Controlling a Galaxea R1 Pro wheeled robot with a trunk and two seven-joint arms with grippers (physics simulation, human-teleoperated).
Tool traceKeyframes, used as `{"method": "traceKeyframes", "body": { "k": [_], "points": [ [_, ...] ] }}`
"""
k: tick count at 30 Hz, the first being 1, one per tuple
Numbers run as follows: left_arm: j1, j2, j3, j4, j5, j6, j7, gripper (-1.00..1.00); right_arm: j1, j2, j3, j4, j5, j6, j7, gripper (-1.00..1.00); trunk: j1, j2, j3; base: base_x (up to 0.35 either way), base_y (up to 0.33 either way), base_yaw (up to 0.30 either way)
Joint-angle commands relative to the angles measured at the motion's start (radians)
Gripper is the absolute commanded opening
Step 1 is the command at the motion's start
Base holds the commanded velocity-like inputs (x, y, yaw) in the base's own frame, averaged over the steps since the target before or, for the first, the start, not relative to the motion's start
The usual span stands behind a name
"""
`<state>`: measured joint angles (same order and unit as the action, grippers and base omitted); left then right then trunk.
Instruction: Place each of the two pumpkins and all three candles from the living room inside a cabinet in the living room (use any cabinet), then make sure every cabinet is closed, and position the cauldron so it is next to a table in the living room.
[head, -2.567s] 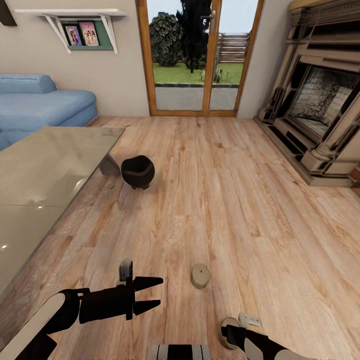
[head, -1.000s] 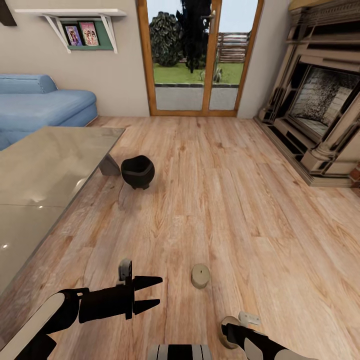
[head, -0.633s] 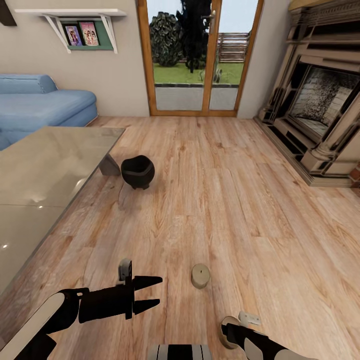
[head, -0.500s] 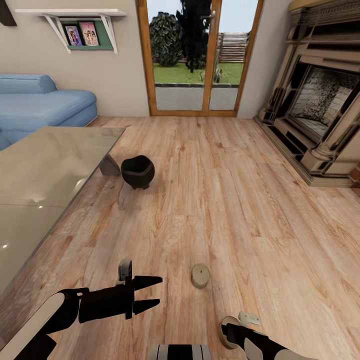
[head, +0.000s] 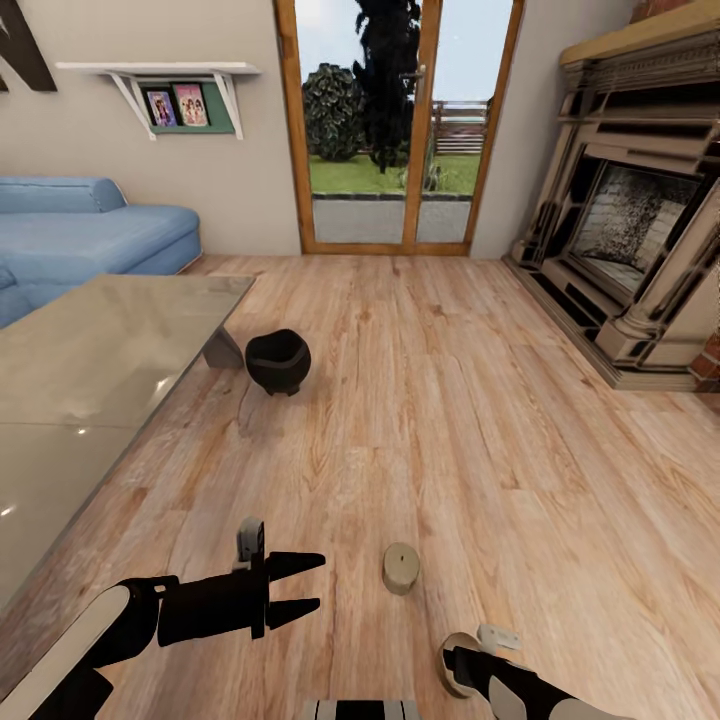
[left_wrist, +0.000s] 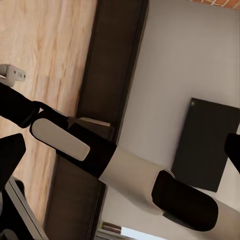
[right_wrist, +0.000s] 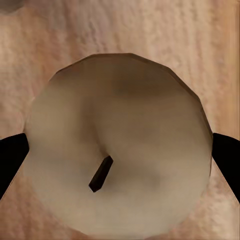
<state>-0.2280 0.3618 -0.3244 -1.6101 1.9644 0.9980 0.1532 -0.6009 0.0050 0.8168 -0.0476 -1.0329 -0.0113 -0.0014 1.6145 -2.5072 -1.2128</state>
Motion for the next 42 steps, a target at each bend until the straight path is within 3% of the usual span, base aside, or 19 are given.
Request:
{"method": "traceKeyframes", "body": {
  "k": [1,28,32,42],
  "points": [
    [-0.001,0.000,-0.001,-0.001,0.010,0.001,0.009,1.00,0.000,0.000,0.009,0.000,-0.010,-0.003,0.000,-1.00,-0.001,0.000,0.003,0.000,0.000,0.000],
    [-0.001,0.000,0.002,0.010,0.008,-0.001,0.011,1.00,0.000,-0.003,0.004,0.002,-0.013,-0.019,-0.001,-1.00,-0.013,0.006,0.108,0.000,0.000,0.000],
    [-0.001,0.000,0.005,0.012,0.007,-0.001,0.014,1.00,0.000,-0.003,0.003,0.002,-0.013,-0.019,0.053,-1.00,-0.015,0.008,0.123,0.000,0.000,0.000],
    [-0.003,0.001,0.006,0.017,-0.010,-0.006,0.026,1.00,0.000,-0.003,0.002,0.002,-0.013,-0.019,0.070,-1.00,-0.053,0.078,0.154,0.000,0.000,0.000]
  ]
}}
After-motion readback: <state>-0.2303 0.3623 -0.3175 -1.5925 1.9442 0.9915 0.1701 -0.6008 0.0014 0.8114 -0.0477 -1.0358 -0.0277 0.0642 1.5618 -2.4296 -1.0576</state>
